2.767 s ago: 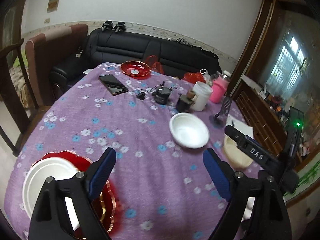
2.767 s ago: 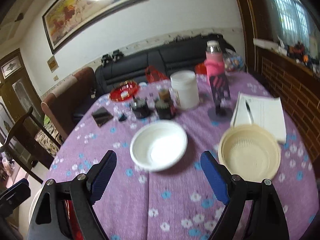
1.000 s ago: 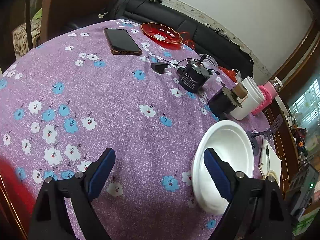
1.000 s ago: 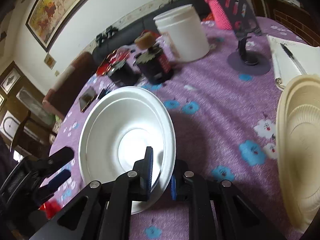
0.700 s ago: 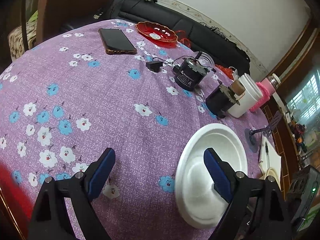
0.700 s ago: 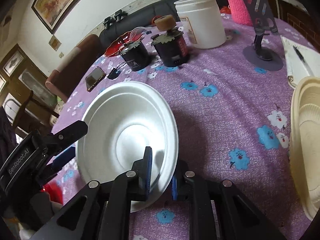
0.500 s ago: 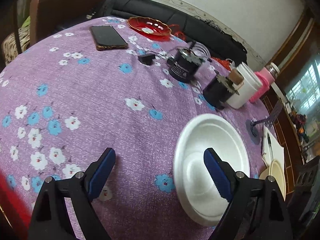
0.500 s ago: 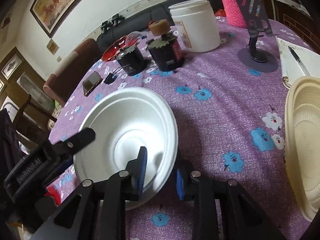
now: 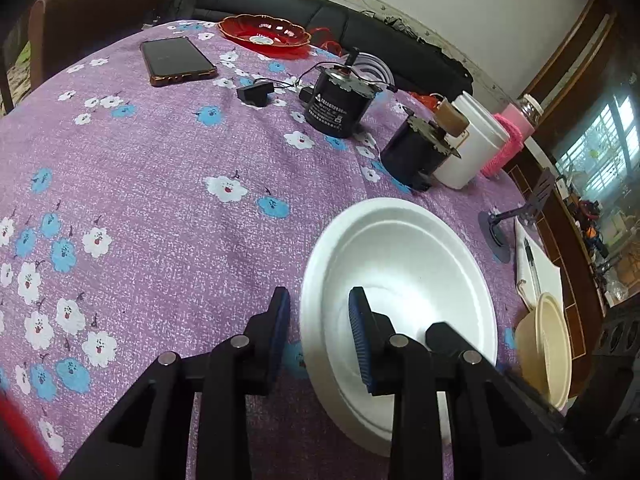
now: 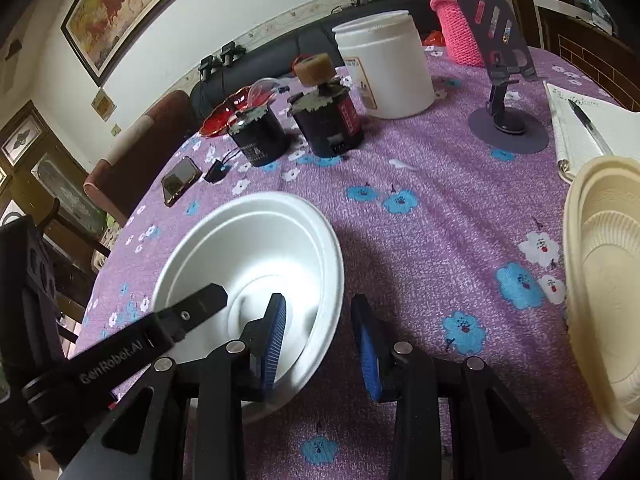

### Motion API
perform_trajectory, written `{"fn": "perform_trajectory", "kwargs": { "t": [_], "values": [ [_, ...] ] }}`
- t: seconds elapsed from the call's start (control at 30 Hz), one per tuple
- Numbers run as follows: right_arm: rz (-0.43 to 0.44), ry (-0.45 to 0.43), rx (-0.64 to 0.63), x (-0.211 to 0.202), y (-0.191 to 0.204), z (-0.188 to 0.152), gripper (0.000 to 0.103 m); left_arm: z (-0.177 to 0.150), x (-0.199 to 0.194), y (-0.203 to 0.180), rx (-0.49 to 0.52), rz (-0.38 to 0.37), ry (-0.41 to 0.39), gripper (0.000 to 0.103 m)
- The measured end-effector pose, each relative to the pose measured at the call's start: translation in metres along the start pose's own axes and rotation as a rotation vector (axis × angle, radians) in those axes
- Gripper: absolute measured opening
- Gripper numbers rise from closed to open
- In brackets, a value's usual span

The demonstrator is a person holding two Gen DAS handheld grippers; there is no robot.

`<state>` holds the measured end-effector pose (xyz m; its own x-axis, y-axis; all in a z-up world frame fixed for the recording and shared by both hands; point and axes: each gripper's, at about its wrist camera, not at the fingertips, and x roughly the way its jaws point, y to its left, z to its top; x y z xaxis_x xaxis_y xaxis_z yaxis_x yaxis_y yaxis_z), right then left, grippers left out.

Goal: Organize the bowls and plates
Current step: 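Carry the white bowl onto the stack and open both grippers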

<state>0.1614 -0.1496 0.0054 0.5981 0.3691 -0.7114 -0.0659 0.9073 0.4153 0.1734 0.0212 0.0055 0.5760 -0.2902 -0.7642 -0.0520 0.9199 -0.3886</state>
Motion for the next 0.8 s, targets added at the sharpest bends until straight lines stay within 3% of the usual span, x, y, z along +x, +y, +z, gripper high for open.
{"fn": "perform_trajectory", "kwargs": {
  "t": [0.17,0.2,0.23,0.33,0.6,0.8],
  "values": [
    [0.004,-0.001,-0.022,0.001,0.008,-0.004,0.024,0.002,0.0,0.003,-0.017,-0.032,0.008,0.032],
    [-0.002,-0.008,-0.032,-0.001,0.01,-0.005,0.023,0.003,0.001,0.003,-0.015,-0.036,0.022,0.024],
    [-0.006,-0.012,-0.04,-0.001,0.012,-0.006,0.022,0.003,0.001,0.003,-0.017,-0.044,0.034,0.01],
    [-0.044,-0.033,-0.074,-0.004,0.017,-0.007,0.02,0.003,0.0,0.005,-0.033,-0.046,0.046,0.009],
    [-0.059,-0.057,-0.069,-0.025,0.022,-0.01,0.02,0.003,-0.021,-0.009,0.016,-0.039,-0.032,0.009],
    [-0.163,-0.089,-0.043,-0.073,0.012,-0.028,0.023,-0.013,-0.036,-0.045,0.121,-0.135,-0.03,0.01]
  ]
}}
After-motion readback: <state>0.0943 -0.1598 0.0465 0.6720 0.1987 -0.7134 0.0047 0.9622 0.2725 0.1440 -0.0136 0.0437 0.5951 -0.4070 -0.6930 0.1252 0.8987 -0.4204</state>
